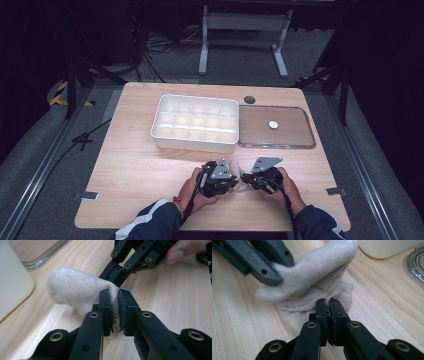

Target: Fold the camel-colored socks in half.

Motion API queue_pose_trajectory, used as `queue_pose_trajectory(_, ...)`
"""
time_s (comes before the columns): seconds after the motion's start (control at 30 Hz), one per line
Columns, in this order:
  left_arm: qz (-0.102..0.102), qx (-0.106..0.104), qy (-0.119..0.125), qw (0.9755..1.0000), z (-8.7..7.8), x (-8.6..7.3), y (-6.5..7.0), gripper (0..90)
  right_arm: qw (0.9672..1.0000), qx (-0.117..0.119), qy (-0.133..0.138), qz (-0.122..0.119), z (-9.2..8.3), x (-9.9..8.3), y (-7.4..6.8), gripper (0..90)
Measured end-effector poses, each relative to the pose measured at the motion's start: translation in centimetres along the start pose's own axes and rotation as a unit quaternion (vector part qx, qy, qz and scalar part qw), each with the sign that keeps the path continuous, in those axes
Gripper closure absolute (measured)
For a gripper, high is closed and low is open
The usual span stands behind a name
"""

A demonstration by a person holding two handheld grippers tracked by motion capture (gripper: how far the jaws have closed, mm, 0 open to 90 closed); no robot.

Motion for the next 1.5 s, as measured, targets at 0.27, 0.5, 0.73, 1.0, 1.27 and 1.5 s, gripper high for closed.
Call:
queue_pose_trajectory(0.27,0.012,0.003,-0.016,0.9998,1.1,0.1,0.3,80.5,1.0,-0.003,0.002,0.005,0.0,0.0,-0.1,86.2)
queue_pose_trajectory(0.5,0.005,0.001,-0.013,0.9999,1.3,0.1,0.3,80.7,0.9982,-0.012,0.054,0.023,-2.1,0.7,0.9,79.7)
queue_pose_trajectory(0.73,0.004,0.0,-0.007,1.0,1.4,0.0,0.4,80.7,0.9932,0.01,0.112,0.029,-2.8,2.5,0.6,75.7)
queue_pose_trajectory(1.0,0.006,0.003,-0.002,1.0,1.4,-0.1,0.3,80.7,0.9978,-0.005,0.059,0.03,-0.1,2.2,1.1,80.8)
queue_pose_trajectory(1.27,0.023,0.002,-0.008,0.9997,0.5,-0.4,0.7,78.1,0.9984,-0.001,0.049,0.028,0.4,1.4,1.3,88.2)
queue_pose_trajectory(1.5,0.036,-0.018,0.01,0.9991,-2.3,-0.7,1.0,77.4,0.9985,-0.005,0.047,0.027,0.3,1.1,1.2,88.5)
Point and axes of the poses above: each handheld gripper's, and its own axes: z roughly forward along the jaws, x roughly out of its top, y roughly to its right, the point moved 5 cm from there along z, roughly forward along the jaws, and after that the axes turned 12 degrees about -y, right-handed, at the moved point
